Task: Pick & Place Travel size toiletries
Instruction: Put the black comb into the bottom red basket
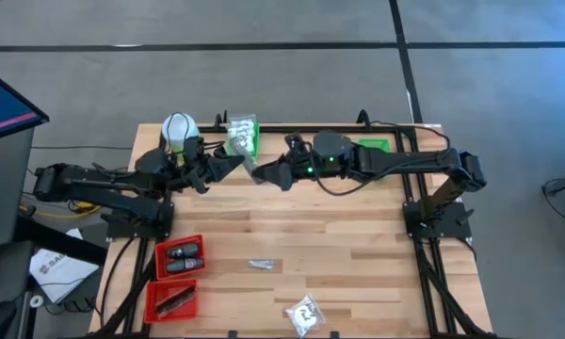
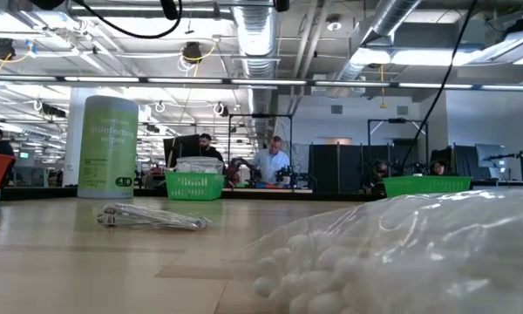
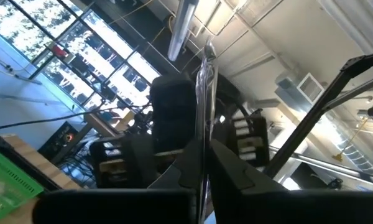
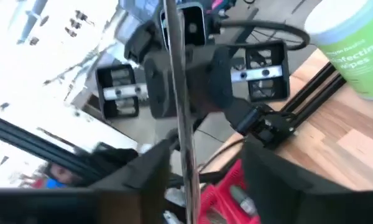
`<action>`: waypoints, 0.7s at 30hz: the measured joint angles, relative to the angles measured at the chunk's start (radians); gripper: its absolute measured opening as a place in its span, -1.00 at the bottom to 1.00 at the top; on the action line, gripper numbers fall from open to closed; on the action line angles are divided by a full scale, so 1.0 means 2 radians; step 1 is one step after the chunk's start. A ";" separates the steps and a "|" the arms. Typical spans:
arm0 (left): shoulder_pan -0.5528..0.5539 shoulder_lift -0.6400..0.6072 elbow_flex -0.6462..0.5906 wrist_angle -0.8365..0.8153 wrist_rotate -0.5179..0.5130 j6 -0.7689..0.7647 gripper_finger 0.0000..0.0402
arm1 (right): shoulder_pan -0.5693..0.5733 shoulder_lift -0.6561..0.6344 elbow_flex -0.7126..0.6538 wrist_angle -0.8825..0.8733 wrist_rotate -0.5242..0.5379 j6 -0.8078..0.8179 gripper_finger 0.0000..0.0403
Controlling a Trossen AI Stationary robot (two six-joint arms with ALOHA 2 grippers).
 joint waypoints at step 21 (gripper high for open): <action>-0.177 -0.024 0.168 -0.588 0.018 -0.099 -0.99 | -0.001 -0.148 0.000 -0.012 -0.088 -0.045 0.54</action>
